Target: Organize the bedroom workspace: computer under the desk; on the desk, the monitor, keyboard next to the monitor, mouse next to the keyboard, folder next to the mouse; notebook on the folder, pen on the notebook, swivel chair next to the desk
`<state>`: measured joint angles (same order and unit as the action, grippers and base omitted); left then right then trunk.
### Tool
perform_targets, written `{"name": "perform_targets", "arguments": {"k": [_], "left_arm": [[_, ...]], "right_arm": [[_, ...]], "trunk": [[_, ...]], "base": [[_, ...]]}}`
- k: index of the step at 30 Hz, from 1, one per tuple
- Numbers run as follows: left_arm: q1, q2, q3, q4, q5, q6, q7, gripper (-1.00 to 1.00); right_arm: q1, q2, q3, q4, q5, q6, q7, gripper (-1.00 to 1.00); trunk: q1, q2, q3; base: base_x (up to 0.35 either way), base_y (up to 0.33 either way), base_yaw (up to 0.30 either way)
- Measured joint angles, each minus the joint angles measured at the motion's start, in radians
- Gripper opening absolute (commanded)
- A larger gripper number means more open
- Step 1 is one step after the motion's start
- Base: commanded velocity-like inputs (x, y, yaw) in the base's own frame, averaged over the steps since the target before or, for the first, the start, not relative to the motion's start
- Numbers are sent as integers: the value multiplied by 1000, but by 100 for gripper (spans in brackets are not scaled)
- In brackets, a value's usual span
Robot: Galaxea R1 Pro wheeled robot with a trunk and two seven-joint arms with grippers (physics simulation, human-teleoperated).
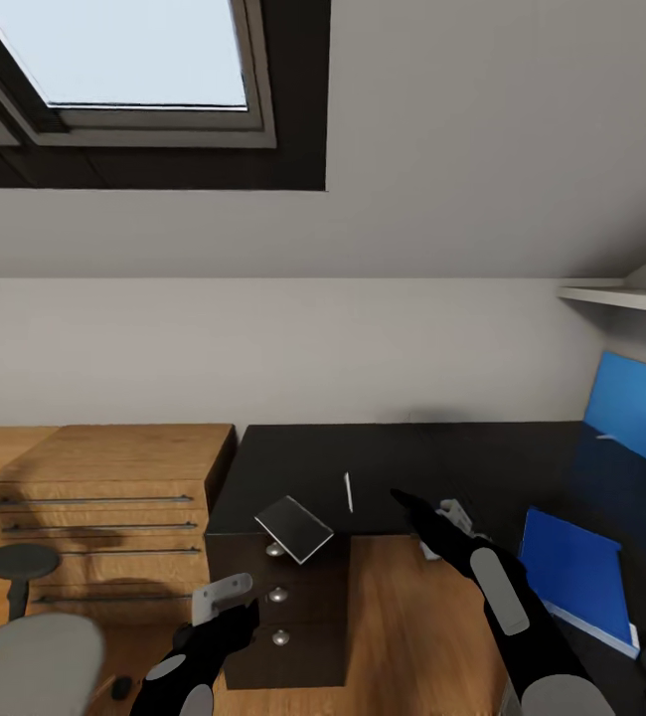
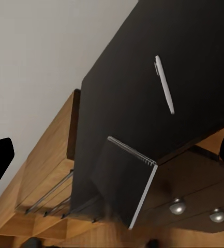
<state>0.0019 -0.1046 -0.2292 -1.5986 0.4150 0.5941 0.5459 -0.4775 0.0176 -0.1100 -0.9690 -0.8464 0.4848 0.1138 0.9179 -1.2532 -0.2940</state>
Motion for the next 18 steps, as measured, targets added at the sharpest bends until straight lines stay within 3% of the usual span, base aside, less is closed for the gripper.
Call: {"name": "perform_targets", "arguments": {"k": [14,18], "left_arm": [[0,1,1,0,-1,-1,0,100],[0,3,6,0,2,-1,-2,100]], "right_arm": [[0,-2,-5,-1,0,1,-1,100],[0,-2,-5,-1,1,2,-1,100]], "trunk": [[0,0,0],[0,0,0]], "base": [[-166,283,0],[-3,26,18]]}}
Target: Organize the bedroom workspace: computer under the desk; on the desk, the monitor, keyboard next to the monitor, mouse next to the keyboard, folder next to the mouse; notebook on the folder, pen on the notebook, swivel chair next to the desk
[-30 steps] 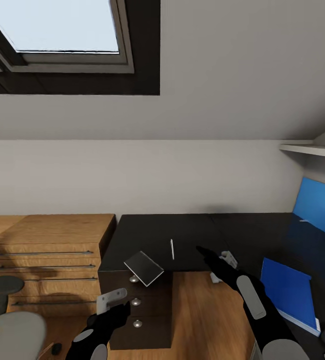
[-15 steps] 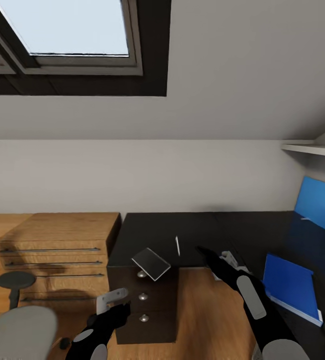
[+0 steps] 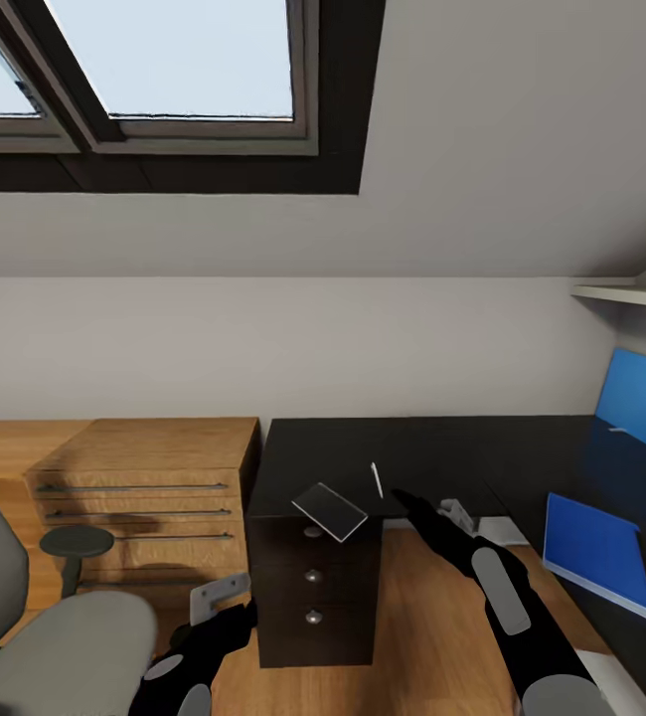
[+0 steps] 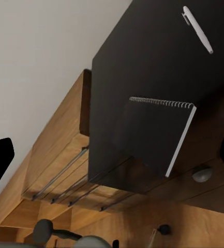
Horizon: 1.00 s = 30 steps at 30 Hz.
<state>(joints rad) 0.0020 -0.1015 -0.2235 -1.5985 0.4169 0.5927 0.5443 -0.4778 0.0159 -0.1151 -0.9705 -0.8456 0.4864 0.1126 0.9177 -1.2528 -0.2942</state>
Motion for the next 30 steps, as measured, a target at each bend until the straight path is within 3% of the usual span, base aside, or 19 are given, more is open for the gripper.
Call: {"name": "perform_targets", "arguments": {"k": [15,26,30], "left_arm": [[0,0,6,-17,-2,-8,2,100],[0,-1,3,-18,-2,-11,3,100],[0,-1,5,-18,-2,-11,6,100]], "right_arm": [[0,0,0,0,0,-1,0,100],[0,2,-2,0,-1,-1,0,100],[1,0,-20,0,-1,-1,1,100]], "trunk": [[0,0,-18],[42,-77,-68],[57,-105,-84]], "base": [[0,1,141],[0,0,80],[0,0,8]]}}
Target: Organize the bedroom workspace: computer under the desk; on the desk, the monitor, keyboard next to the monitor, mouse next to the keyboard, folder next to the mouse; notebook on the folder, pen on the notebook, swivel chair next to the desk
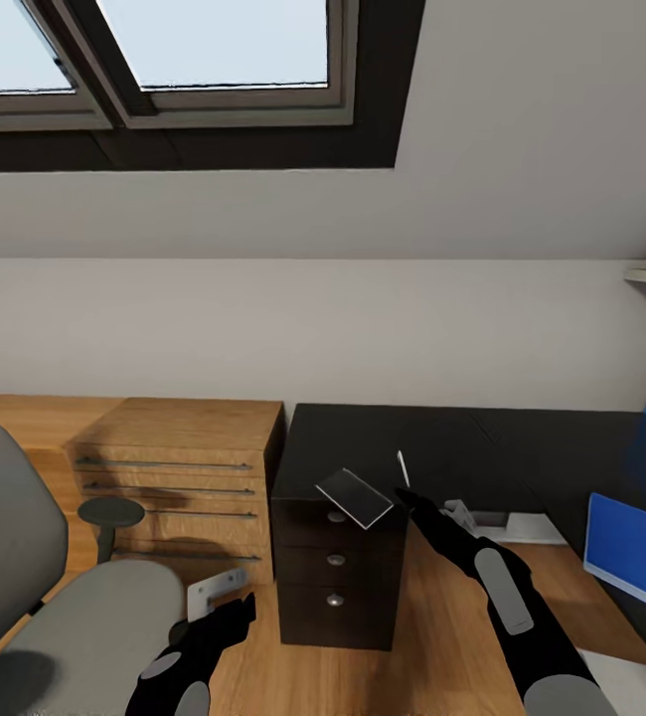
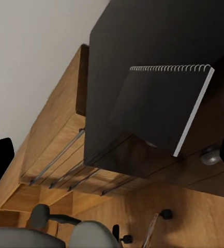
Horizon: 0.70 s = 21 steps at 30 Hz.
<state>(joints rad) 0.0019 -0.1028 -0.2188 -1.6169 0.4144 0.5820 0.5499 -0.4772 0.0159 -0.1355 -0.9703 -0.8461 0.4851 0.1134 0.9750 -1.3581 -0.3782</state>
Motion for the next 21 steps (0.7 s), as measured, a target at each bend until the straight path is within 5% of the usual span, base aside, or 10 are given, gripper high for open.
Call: {"name": "perform_targets", "arguments": {"k": [21], "left_arm": [[0,2,-1,0,-2,0,-2,100]], "right_arm": [[0,9,0,28,8,-65,22,100]], "trunk": [[81,-147,-67]], "base": [[0,0,0]]}}
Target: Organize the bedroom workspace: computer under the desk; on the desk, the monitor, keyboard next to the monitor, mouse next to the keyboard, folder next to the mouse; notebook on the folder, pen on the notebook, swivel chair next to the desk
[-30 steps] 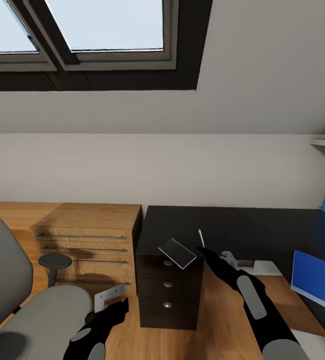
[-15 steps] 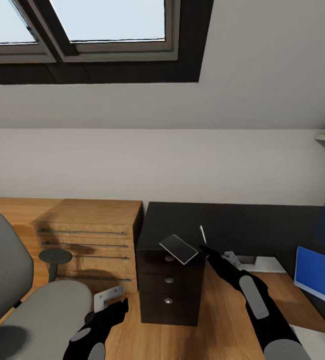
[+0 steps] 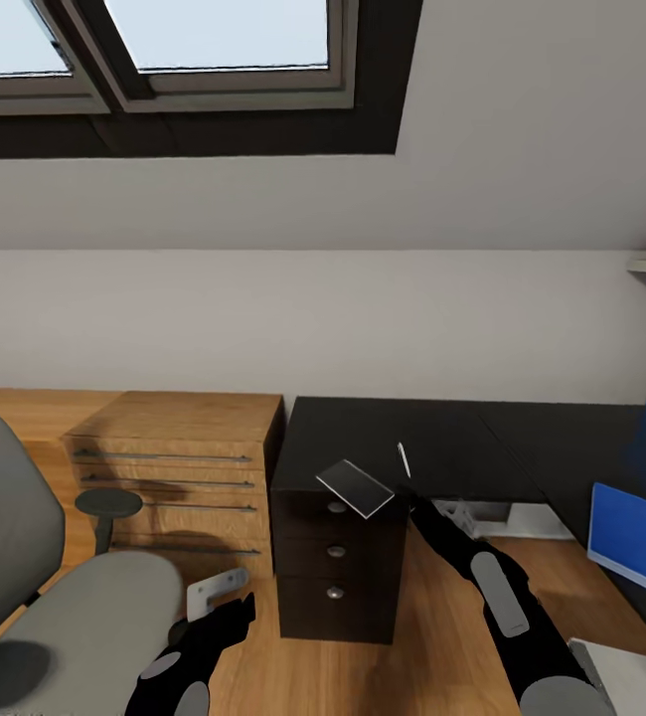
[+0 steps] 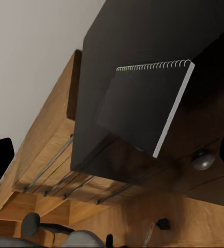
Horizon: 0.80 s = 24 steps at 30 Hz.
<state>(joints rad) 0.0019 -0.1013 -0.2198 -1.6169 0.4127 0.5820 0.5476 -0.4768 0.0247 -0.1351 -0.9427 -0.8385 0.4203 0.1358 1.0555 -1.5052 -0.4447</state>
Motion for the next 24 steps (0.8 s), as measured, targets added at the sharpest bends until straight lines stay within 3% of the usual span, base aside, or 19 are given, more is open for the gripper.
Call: {"name": "perform_targets", "arguments": {"k": [6,12,15,24], "left_arm": [[0,0,-2,0,-1,0,0,100],[0,0,-2,0,-1,0,-1,100],[0,-2,-8,0,-1,0,0,100],[0,-2,-12,0,-1,0,0,100]], "right_arm": [[0,1,17,127,-3,-14,3,100],[0,0,16,148,-8,-15,7,100],[0,0,17,206,-5,-20,12,100],[-2,-3,29,261,6,-101,15,100]], "trunk": [[23,-42,-19],[46,-84,-38],[58,-105,-47],[92,-168,-75]], "base": [[0,0,0],[0,0,0],[0,0,0],[0,0,0]]}}
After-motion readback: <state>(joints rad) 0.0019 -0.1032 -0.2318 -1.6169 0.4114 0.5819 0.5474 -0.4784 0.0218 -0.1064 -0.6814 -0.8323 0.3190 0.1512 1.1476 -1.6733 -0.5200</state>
